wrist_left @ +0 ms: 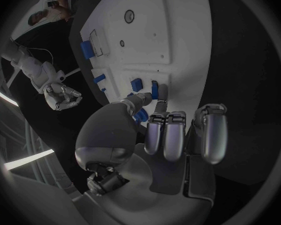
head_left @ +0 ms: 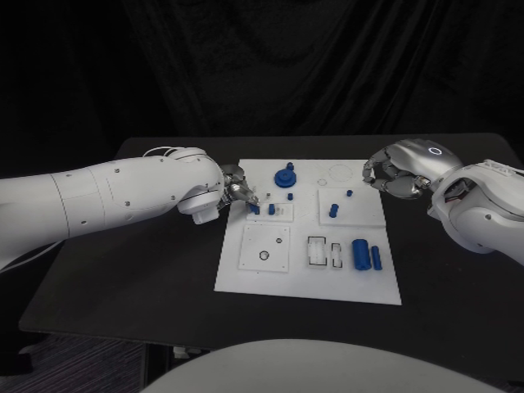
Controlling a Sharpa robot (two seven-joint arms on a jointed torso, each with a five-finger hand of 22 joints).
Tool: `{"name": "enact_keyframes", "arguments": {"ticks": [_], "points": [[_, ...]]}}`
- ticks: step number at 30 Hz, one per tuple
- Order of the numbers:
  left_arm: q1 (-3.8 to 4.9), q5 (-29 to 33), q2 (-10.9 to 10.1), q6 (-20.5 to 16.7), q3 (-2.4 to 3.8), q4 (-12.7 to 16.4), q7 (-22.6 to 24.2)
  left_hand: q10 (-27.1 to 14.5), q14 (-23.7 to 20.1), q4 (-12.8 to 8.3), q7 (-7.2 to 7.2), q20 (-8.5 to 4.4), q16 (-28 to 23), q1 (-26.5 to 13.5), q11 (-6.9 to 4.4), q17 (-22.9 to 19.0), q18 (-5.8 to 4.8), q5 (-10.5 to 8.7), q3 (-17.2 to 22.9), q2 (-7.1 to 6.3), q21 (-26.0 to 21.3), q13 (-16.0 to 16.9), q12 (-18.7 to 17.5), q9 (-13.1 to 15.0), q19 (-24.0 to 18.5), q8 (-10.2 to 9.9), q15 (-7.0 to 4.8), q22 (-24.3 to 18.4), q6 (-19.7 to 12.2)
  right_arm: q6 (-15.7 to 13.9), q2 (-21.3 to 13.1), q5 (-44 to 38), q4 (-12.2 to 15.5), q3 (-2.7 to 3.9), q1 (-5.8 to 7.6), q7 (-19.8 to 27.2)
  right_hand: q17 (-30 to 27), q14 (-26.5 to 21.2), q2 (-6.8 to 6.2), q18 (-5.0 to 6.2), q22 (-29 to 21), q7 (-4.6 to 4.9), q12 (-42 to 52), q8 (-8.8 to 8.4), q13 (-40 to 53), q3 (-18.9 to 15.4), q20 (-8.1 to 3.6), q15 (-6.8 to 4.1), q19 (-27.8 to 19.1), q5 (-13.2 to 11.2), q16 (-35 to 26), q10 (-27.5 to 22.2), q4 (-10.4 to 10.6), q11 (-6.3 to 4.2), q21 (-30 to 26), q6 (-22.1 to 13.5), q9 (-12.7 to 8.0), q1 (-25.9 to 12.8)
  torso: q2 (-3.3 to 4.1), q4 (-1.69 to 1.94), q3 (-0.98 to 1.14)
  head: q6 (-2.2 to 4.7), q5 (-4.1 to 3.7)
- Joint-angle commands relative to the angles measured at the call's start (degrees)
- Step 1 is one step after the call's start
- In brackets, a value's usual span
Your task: Assemble the parts on the task board
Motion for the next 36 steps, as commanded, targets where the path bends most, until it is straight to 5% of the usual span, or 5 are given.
{"name": "enact_keyframes", "arguments": {"ticks": [1,36], "points": [[-0.14,-0.1,-0.1,-2.1,0.01,0.3,1.6,5.9,6.0,-0.1,-0.45,-0.02,0.1,-0.1,0.1,15.1,0.89,0.34,0.3,0.3,-0.1,15.1,0.2,0.1,1.3,0.4,0.14,12.3,-0.1,0.2,-0.1,-0.2,0.0,0.04,-0.17,-0.7,7.8,4.5,0.12,1.04,13.1,-0.08,-0.2,0.23,13.2,0.3,0.22,0.14,3.5,0.3,-0.4,4.5,-0.1,0.12,-0.4,0.3,0.1,0.5,0.0,-0.03,0.0,-0.01,0.05],[-0.39,-0.1,-0.7,-1.9,0.0,1.1,3.1,5.9,6.0,-0.1,-0.47,-0.03,0.1,-0.1,0.08,15.1,0.96,0.35,0.4,0.22,-0.4,15.1,0.2,0.2,1.2,0.5,0.12,12.2,-0.1,0.5,-0.1,-0.2,0.0,0.04,-0.23,-0.8,7.8,4.5,0.12,1.04,13.1,-0.08,-0.2,0.23,13.2,0.3,0.22,0.14,3.5,0.3,-0.4,4.5,-0.1,0.12,-0.4,0.3,0.1,0.5,0.06,0.03,0.04,-0.01,0.25]]}}
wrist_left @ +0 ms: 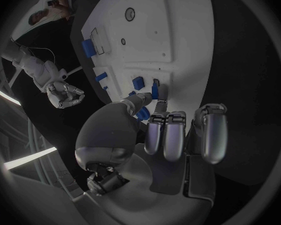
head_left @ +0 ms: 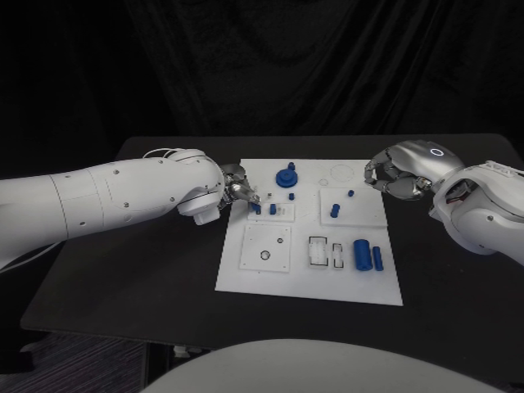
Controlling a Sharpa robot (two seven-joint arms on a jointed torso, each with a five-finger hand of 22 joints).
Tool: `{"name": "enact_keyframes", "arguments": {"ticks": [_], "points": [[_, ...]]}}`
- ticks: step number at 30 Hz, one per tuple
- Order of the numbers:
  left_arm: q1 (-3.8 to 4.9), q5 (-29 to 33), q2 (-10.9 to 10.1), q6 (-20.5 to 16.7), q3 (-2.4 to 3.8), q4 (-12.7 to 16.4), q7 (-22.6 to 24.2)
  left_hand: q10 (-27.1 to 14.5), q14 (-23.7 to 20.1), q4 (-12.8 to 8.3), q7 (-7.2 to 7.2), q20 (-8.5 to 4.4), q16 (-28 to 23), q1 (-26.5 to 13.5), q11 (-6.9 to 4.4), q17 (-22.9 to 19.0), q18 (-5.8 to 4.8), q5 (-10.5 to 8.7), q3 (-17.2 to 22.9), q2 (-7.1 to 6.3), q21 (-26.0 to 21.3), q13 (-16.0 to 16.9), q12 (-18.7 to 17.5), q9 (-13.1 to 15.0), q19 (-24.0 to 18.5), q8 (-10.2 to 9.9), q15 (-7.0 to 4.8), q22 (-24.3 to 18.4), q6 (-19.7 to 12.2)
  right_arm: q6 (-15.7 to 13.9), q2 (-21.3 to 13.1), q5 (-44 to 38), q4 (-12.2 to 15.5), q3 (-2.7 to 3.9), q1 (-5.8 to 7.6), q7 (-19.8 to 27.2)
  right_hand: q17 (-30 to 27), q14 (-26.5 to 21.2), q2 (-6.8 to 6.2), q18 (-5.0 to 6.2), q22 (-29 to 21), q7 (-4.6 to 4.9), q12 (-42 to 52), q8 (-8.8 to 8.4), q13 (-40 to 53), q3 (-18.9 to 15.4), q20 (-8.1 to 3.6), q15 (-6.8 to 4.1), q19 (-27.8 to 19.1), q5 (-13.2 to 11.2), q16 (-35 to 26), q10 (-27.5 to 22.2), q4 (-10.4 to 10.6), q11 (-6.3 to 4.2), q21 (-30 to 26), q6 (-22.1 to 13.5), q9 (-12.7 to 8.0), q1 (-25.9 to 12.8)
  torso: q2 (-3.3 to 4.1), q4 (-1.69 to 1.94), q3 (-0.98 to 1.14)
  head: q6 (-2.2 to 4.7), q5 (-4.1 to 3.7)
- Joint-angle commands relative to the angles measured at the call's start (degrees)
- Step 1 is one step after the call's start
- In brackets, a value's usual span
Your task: Assemble the parts on the task board
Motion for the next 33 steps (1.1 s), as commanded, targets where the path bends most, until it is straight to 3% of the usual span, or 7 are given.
{"name": "enact_keyframes", "arguments": {"ticks": [1,17,33], "points": [[-0.16,0.0,0.0,-0.1,0.04,0.2,1.4,5.9,6.0,-0.1,-0.3,-0.02,0.1,-0.1,0.08,15.1,0.96,0.14,0.4,0.23,-0.2,15.1,0.2,0.1,1.2,0.2,0.12,12.2,0.0,0.2,-0.1,-0.2,0.0,0.04,-0.14,-0.8,7.8,4.5,0.12,1.04,13.1,-0.07,-0.2,0.23,13.2,0.3,0.22,0.14,3.5,0.3,-0.4,4.5,-0.1,0.12,-0.4,0.3,0.1,0.5,-0.03,-0.04,0.03,-0.01,-0.07],[-0.95,0.0,0.0,-2.1,0.04,-0.1,2.6,5.9,6.0,0.0,-0.28,-0.02,0.1,-0.1,0.09,15.1,0.98,0.05,0.5,0.37,-0.2,15.1,0.2,0.1,1.1,0.3,0.13,12.1,-0.1,0.3,-0.2,-0.2,0.0,0.04,-0.23,-0.8,7.8,4.5,0.11,1.05,13.1,-0.08,-0.2,0.17,13.2,0.4,0.22,0.13,3.5,0.3,-0.4,4.6,-0.2,0.1,-0.4,0.3,0.1,0.5,-0.15,-0.13,-0.08,-0.01,0.0],[-1.21,-1.1,-0.5,-2.6,0.04,0.1,3.1,5.9,6.0,0.1,-0.28,-0.02,0.1,-0.1,0.09,15.1,0.98,0.02,0.7,0.47,-0.3,15.1,0.2,0.2,1.1,0.3,0.13,12.1,-0.2,0.4,-0.2,-0.2,0.0,0.04,-0.28,-0.9,7.8,4.5,0.11,1.05,13.1,-0.08,-0.2,0.17,13.2,0.4,0.22,0.13,3.5,0.3,-0.4,4.6,-0.2,0.1,-0.4,0.3,0.1,0.5,-0.07,-0.13,-0.03,-0.01,0.08]]}}
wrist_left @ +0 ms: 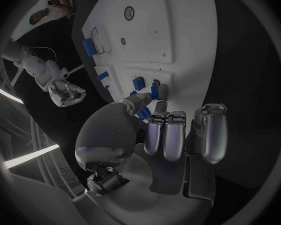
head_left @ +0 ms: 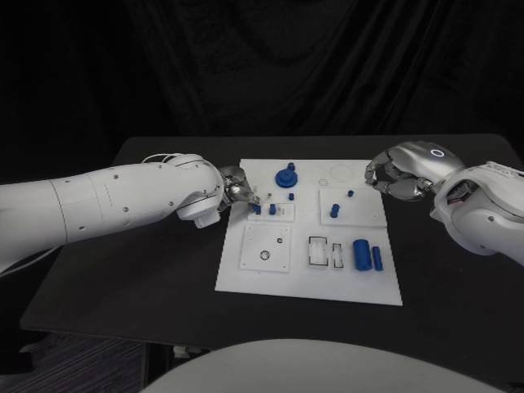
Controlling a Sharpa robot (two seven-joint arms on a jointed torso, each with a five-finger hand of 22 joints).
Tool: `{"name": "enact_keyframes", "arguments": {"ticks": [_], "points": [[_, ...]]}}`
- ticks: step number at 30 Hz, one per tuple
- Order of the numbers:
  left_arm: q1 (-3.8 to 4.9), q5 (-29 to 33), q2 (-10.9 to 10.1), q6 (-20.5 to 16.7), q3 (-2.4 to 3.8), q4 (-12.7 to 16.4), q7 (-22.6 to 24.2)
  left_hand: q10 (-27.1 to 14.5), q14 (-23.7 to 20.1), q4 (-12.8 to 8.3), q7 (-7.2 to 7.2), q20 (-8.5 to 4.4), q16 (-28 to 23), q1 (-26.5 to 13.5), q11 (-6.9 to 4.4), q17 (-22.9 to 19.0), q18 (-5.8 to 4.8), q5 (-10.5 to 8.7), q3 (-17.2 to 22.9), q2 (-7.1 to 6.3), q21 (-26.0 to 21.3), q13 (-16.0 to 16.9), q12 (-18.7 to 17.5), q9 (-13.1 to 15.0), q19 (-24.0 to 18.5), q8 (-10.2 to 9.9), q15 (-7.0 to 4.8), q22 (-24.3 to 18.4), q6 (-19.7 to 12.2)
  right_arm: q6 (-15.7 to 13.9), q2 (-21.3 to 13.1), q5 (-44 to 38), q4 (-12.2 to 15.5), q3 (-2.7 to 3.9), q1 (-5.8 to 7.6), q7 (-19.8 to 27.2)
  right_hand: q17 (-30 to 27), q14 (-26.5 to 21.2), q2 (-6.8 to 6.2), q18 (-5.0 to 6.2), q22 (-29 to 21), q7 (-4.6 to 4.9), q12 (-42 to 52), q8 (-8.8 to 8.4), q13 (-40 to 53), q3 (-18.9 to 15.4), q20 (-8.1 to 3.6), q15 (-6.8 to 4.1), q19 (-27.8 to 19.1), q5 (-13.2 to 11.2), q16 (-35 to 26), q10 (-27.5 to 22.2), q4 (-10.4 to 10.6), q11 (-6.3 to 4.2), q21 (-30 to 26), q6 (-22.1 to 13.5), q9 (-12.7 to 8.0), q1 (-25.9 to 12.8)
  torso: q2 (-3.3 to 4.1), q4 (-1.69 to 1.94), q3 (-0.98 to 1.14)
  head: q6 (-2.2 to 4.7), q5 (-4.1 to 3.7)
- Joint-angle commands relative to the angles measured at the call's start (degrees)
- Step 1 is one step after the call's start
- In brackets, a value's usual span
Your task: Assemble the parts on the task board
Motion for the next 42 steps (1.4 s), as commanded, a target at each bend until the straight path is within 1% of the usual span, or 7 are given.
{"name": "enact_keyframes", "arguments": {"ticks": [1,7,15,18,27,32,42], "points": [[-0.19,-1.4,-0.1,-0.5,-0.01,0.1,1.0,5.9,6.0,0.1,-0.5,-0.02,0.1,0.1,0.09,15.1,0.99,0.24,0.3,0.69,-0.3,15.1,0.2,0.0,1.1,0.3,0.13,12.1,0.1,0.2,0.0,-0.2,0.0,0.04,-0.17,-0.9,7.8,4.5,0.11,1.05,13.1,-0.08,-0.2,0.17,13.2,0.2,0.22,0.13,3.5,0.3,-0.4,4.6,0.0,0.1,-0.2,0.3,0.1,0.5,0.02,-0.03,0.04,-0.01,0.06],[-0.21,-2.1,-0.1,0.3,-0.01,0.3,0.8,5.9,6.0,0.1,-0.49,-0.02,0.1,0.1,0.1,15.1,0.99,0.19,0.3,0.64,-0.3,15.1,0.2,0.0,1.1,0.3,0.13,12.1,0.1,0.3,-0.1,-0.2,0.0,0.04,-0.2,-0.9,7.8,4.5,0.11,1.05,13.1,-0.08,-0.2,0.17,13.2,0.2,0.22,0.13,3.5,0.3,-0.4,4.6,0.0,0.1,-0.2,0.3,0.1,0.5,0.02,0.06,0.08,-0.01,-0.04],[-0.23,-2.3,-0.4,1.0,-0.01,0.6,0.5,5.9,6.0,0.1,-0.5,-0.02,0.1,0.1,0.1,15.1,0.99,0.1,0.3,0.54,-0.3,15.1,0.2,0.0,1.1,0.4,0.13,12.1,0.1,0.5,0.0,-0.2,0.0,0.04,-0.24,-1.0,7.8,4.5,0.11,1.05,13.1,-0.08,-0.2,0.17,13.2,0.2,0.22,0.13,3.5,0.3,-0.4,4.6,0.0,0.1,-0.2,0.3,0.1,0.5,-0.04,0.0,0.03,-0.01,0.05],[-0.23,-2.3,-0.5,1.2,-0.01,0.5,0.4,5.9,6.0,0.1,-0.5,-0.02,0.1,0.1,0.1,15.1,0.99,0.1,0.3,0.54,-0.3,15.1,0.2,0.0,1.1,0.4,0.13,12.1,0.1,0.5,0.0,-0.2,0.0,0.04,-0.25,-1.0,7.8,4.5,0.11,1.05,13.1,-0.08,-0.2,0.17,13.2,0.2,0.22,0.13,3.5,0.3,-0.4,4.6,0.0,0.1,-0.2,0.3,0.1,0.5,-0.01,-0.02,0.03,-0.01,0.16],[-0.25,-2.3,-0.5,1.3,-0.01,0.4,0.2,5.9,6.0,0.1,-0.51,-0.02,0.1,0.1,0.1,15.1,1.0,0.06,0.3,0.51,-0.4,15.1,0.2,0.1,1.1,0.4,0.13,12.1,0.1,0.6,-0.1,-0.2,0.0,0.04,-0.27,-1.1,7.8,4.5,0.11,1.05,13.1,-0.08,-0.2,0.17,13.2,0.2,0.22,0.13,3.5,0.3,-0.4,4.6,0.0,0.1,-0.2,0.3,0.1,0.5,0.02,0.05,0.06,-0.01,0.06],[-0.25,-2.3,-0.4,1.7,-0.01,0.4,0.2,5.9,6.0,0.1,-0.52,-0.02,0.1,0.1,0.09,15.1,1.01,0.01,0.3,0.5,-0.4,15.1,0.2,0.1,1.0,0.5,0.13,12.1,0.2,0.7,-0.1,-0.2,0.0,0.04,-0.28,-1.1,7.8,4.5,0.11,1.05,13.1,-0.08,-0.2,0.17,13.2,0.2,0.22,0.13,3.5,0.3,-0.4,4.6,0.0,0.1,-0.2,0.3,0.1,0.5,-0.01,0.09,0.05,-0.01,0.14],[-0.26,-2.3,0.0,1.7,-0.01,0.4,0.4,5.9,6.0,0.2,-0.51,-0.01,0.1,0.1,0.09,15.1,1.02,-0.09,0.3,0.51,-0.5,15.1,0.2,0.1,1.0,0.5,0.13,12.1,0.1,0.7,0.0,-0.2,0.0,0.04,-0.3,-1.1,7.8,4.5,0.08,1.04,13.1,-0.09,-0.2,0.12,13.3,0.2,0.21,0.11,3.5,0.2,-0.4,4.6,-0.1,0.07,-0.1,0.4,0.1,0.4,0.02,0.01,0.02,-0.01,0.37]]}}
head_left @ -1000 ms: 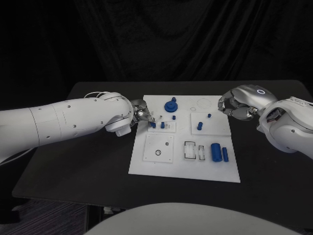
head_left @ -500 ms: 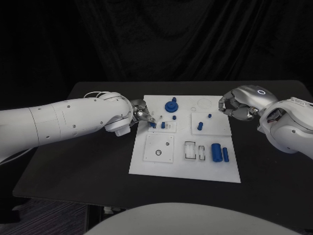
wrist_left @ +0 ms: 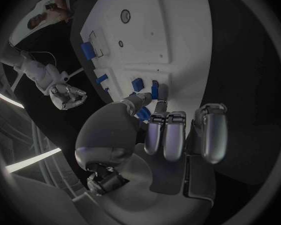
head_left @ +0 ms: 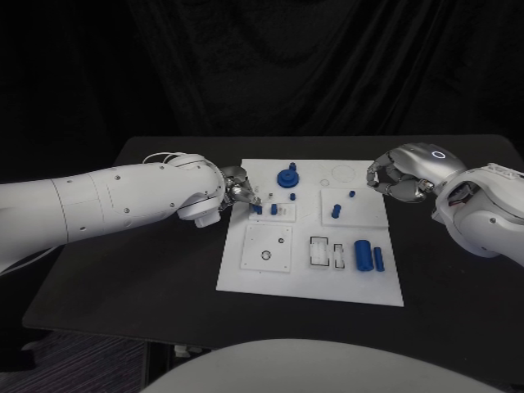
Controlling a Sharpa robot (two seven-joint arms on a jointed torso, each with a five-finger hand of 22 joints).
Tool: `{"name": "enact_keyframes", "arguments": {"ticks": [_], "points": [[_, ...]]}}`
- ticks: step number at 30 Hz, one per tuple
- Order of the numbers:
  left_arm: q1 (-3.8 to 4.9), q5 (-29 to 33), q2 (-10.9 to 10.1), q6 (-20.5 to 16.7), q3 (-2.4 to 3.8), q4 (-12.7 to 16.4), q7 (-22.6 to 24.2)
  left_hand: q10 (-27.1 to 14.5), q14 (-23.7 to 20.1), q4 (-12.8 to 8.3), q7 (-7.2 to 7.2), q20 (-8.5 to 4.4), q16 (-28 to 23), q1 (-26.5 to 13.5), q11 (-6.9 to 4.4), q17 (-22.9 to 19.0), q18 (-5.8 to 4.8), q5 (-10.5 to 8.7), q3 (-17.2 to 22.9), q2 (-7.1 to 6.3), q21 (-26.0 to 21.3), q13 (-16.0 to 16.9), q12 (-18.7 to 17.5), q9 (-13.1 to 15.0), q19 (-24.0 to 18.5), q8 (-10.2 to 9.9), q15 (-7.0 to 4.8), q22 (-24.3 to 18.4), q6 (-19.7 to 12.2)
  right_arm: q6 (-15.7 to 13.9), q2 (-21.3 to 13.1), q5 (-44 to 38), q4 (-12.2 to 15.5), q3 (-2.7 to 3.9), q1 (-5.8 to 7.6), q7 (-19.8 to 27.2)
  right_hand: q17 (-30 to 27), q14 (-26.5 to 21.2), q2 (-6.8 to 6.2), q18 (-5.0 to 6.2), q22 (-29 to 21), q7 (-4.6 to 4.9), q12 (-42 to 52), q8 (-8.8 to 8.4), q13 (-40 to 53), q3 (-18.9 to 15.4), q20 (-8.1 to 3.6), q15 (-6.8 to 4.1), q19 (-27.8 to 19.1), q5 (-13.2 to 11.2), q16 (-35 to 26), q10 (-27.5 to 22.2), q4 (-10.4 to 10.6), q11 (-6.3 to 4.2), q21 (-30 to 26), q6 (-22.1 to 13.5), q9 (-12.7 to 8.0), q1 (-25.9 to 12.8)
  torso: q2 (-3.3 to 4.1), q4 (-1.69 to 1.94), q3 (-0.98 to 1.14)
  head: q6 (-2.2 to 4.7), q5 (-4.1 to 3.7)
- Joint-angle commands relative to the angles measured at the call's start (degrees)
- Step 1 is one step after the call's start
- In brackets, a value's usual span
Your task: Assemble the parts on the task board
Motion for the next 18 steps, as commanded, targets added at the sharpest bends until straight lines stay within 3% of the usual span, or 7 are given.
{"name": "enact_keyframes", "arguments": {"ticks": [1,18], "points": [[-0.22,-0.1,0.2,1.0,-0.08,0.0,0.2,5.9,6.0,0.1,-0.39,-0.02,0.1,0.0,0.09,15.1,1.02,0.01,0.3,0.37,-0.2,15.1,0.2,-0.1,1.0,0.2,0.13,12.1,0.2,0.2,0.0,-0.2,0.0,0.04,-0.15,-1.0,7.8,4.5,0.08,1.04,13.1,-0.09,-0.2,0.12,13.3,0.2,0.21,0.11,3.5,0.2,-0.4,4.6,-0.1,0.07,-0.2,0.4,0.1,0.4,0.03,-0.03,-0.01,-0.01,-0.01],[-0.54,-0.1,0.5,1.0,-0.09,-0.3,0.4,5.9,6.0,0.1,-0.4,-0.02,0.1,0.0,0.09,15.1,1.01,-0.01,0.3,0.39,-0.2,15.1,0.2,-0.1,1.0,0.2,0.13,12.1,0.2,0.4,-0.1,-0.2,0.1,0.05,-0.15,-1.2,7.8,4.4,0.08,1.04,13.1,-0.09,-0.2,0.08,13.2,0.2,0.21,0.1,3.5,0.2,-0.4,4.6,-0.1,0.06,-0.2,0.3,0.1,0.4,0.06,-0.05,0.03,-0.01,-0.06]]}}
